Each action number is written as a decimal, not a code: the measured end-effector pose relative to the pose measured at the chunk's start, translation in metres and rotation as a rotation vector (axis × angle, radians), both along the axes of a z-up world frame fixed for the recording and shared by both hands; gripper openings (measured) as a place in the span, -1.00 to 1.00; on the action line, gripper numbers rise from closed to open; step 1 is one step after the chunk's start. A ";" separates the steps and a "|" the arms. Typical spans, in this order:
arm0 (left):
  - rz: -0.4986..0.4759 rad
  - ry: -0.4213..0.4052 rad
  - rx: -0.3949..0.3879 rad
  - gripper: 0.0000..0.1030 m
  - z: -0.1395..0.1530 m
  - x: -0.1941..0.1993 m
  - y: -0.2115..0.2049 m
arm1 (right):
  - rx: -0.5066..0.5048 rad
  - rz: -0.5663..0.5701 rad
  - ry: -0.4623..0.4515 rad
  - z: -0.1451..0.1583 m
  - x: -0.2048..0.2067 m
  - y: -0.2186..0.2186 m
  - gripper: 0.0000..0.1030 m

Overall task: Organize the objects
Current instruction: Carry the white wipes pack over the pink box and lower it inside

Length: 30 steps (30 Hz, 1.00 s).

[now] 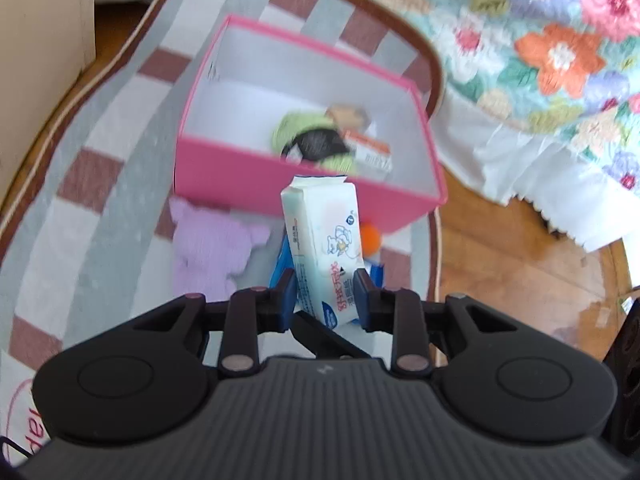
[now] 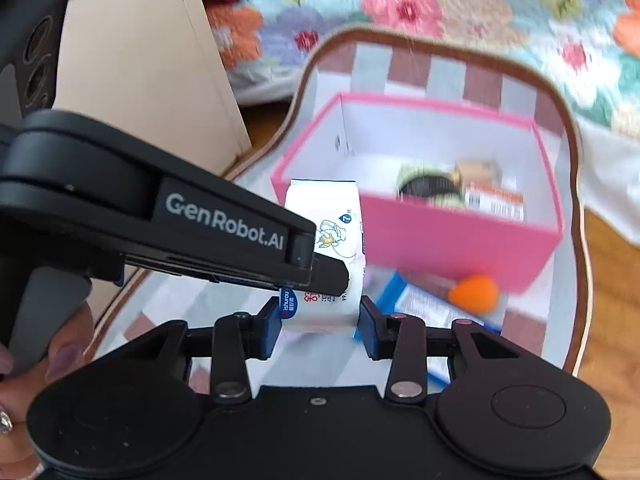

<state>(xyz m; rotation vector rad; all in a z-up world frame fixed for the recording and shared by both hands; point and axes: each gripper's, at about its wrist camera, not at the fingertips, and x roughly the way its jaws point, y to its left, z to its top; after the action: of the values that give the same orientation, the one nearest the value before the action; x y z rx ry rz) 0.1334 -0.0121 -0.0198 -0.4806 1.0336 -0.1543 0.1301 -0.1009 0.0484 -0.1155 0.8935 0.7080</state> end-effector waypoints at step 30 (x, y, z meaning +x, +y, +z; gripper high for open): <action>0.037 0.042 0.128 -0.43 -0.033 0.160 0.018 | 0.118 0.016 0.179 -0.053 0.143 0.046 -0.12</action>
<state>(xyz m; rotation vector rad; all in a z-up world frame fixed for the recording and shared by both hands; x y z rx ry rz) 0.2932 0.0056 -0.0532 -0.3877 1.0675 -0.0447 0.2733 -0.0552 -0.0047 0.0469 1.0196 0.7933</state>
